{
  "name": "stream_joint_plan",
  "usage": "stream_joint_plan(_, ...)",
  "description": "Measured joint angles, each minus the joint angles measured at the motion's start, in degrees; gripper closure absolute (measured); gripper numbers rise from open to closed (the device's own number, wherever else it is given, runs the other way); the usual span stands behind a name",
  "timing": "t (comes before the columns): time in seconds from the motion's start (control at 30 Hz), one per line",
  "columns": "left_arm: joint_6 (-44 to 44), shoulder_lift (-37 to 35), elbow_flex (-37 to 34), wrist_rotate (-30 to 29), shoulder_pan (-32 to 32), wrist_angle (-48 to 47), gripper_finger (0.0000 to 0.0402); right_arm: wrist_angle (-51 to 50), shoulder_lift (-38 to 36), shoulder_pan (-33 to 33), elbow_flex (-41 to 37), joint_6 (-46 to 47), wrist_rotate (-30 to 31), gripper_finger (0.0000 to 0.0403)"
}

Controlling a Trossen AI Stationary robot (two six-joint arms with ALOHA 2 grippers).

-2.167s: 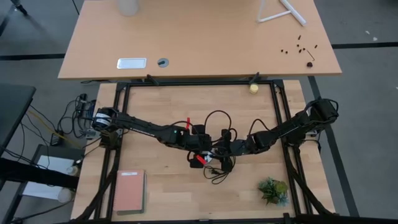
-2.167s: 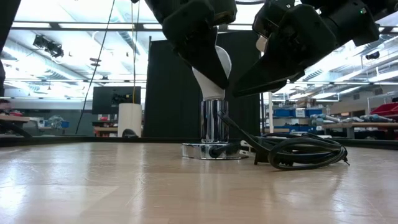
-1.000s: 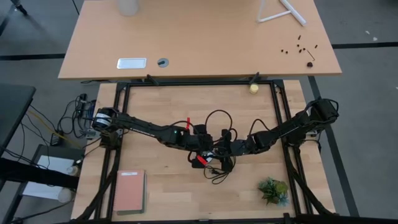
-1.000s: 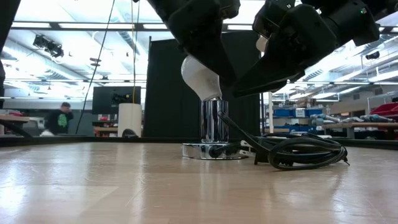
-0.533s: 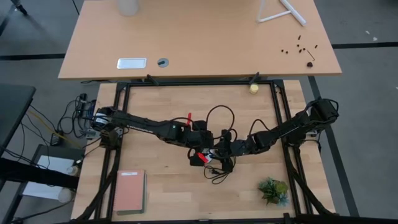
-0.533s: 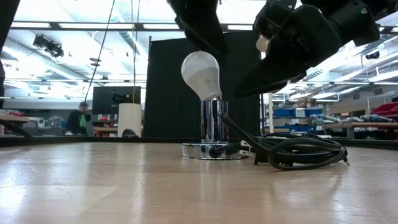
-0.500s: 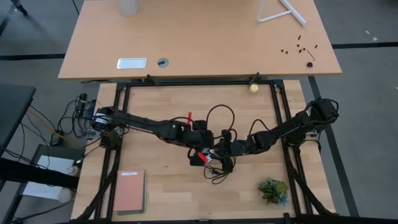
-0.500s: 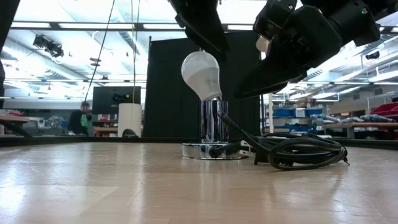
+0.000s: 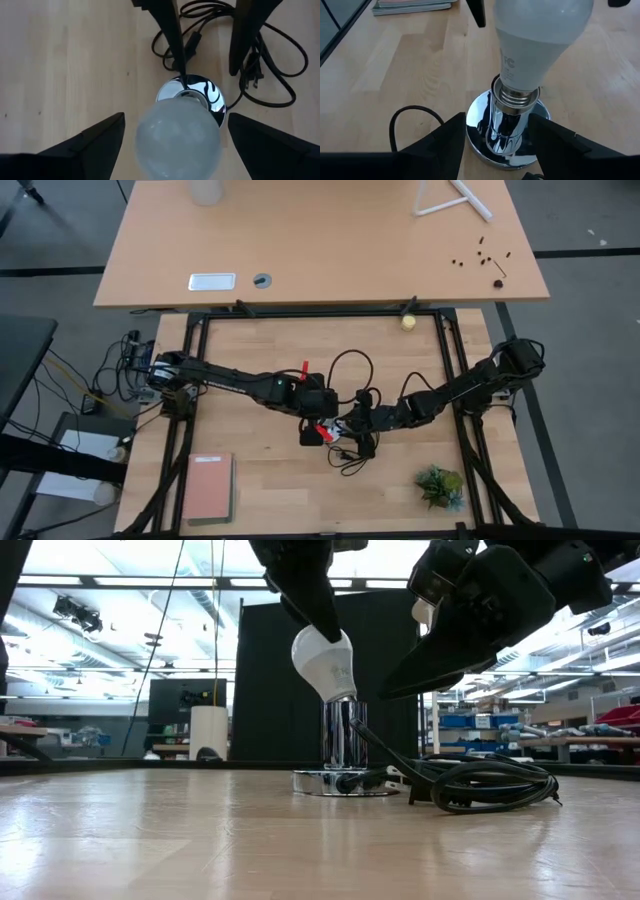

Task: Screw lightbulb
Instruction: Insert the white lightbulb into the silver lamp

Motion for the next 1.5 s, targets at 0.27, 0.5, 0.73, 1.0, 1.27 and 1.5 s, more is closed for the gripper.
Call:
stream_joint_plan(0.27, -0.02, 0.00, -0.13, 0.23, 0.64, -1.70, 0.0017, 0.15, 0.00, 0.19, 0.00, 0.11, -0.72, 0.0180)
stream_joint_plan(0.5, 0.01, 0.65, -0.15, 2.51, 1.01, -1.71, 0.0013, 0.22, 0.00, 0.74, 0.00, 0.39, -0.72, 0.0180)
stream_joint_plan(0.73, 0.17, 1.67, -0.13, 4.29, 1.01, -0.79, 0.0014, -1.68, -0.02, 0.88, 0.02, 1.90, -0.69, 0.0180)
stream_joint_plan(1.0, 0.24, 3.01, -0.13, 6.17, 1.01, -1.09, 0.0014, -1.87, -0.02, 1.46, 0.02, 1.90, 0.66, 0.0180)
stream_joint_plan(1.27, 1.67, 3.26, -0.13, 6.42, 1.01, -0.92, 0.0021, -2.13, -0.02, 1.51, 0.02, 1.90, 0.83, 0.0180)
stream_joint_plan(1.5, 1.97, 4.11, -0.22, 5.94, 1.03, -1.60, 0.0046, -2.01, -0.02, 1.51, 0.02, 1.88, 0.85, 0.0180)
